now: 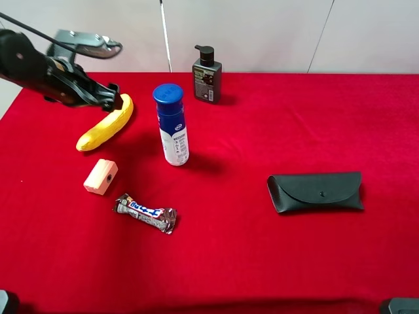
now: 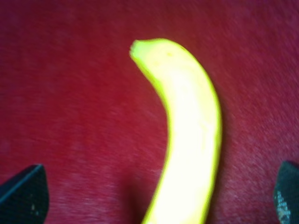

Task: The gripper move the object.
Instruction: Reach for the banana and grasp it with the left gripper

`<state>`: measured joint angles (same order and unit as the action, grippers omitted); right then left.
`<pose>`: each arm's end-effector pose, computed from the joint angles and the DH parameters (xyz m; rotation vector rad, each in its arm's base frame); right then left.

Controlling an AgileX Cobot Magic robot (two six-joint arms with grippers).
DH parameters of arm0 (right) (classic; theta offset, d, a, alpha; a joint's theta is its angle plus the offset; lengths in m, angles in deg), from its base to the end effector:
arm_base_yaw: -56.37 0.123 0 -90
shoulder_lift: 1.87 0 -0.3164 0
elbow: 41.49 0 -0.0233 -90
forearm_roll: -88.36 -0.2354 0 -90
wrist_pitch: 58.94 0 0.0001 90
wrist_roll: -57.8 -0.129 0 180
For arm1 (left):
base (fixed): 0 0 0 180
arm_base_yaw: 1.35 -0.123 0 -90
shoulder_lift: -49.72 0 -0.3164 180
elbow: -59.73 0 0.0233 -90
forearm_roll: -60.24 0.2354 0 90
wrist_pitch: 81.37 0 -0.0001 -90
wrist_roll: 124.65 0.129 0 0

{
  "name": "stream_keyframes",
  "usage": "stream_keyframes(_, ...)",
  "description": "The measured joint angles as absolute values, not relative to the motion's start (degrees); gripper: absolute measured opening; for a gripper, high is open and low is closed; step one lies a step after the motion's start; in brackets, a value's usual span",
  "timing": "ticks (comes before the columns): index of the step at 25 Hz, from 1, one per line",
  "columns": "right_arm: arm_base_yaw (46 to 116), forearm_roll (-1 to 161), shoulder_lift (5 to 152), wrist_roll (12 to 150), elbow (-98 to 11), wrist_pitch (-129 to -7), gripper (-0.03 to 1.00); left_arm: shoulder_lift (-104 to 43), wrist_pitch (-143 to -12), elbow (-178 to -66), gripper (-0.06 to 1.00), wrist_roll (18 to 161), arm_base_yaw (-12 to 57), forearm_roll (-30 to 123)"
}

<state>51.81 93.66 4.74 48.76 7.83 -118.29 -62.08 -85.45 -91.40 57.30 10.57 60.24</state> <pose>-0.0168 -0.0089 0.2558 0.2412 1.9946 -0.0602 0.3652 -0.0771 0.1557 0.2880 2.3681 -0.0825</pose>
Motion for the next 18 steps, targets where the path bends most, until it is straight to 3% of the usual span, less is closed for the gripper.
stream_keyframes(18, 51.8, 93.7, 4.7, 48.8, 7.8, -118.3, 0.69, -70.1, -86.1, -91.5, 0.95, 57.3, 12.4, 60.2)
